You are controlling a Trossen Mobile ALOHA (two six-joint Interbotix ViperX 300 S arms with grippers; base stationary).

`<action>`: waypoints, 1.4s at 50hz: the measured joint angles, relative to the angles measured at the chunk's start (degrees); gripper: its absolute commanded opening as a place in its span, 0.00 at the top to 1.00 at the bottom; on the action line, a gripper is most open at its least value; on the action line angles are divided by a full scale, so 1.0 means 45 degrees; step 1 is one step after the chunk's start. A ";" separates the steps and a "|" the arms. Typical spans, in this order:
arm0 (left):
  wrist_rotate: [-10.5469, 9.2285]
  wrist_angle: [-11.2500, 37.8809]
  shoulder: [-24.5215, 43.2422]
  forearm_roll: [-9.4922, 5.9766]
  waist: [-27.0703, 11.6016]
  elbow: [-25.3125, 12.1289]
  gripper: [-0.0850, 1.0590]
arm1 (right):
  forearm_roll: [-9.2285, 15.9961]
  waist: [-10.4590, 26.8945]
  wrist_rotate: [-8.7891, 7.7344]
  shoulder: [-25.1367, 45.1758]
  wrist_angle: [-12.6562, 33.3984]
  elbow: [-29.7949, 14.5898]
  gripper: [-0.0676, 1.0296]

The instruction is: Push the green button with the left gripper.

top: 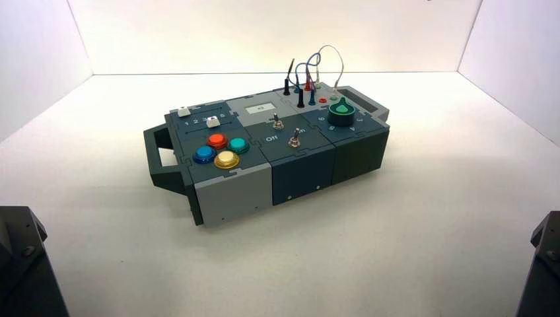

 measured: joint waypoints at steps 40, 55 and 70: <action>-0.0039 0.0176 0.0000 -0.0020 -0.1426 0.0117 0.95 | 0.0000 0.0234 0.0000 -0.0098 0.0293 0.0000 0.96; -0.0039 0.0215 0.0059 -0.0020 -0.1836 0.0117 0.95 | 0.0000 0.0762 -0.0059 0.0000 0.0430 0.0000 0.96; -0.0039 0.0371 0.0215 -0.0020 -0.2188 0.0117 0.95 | -0.0039 0.1328 -0.0195 0.0332 0.0508 -0.0059 0.96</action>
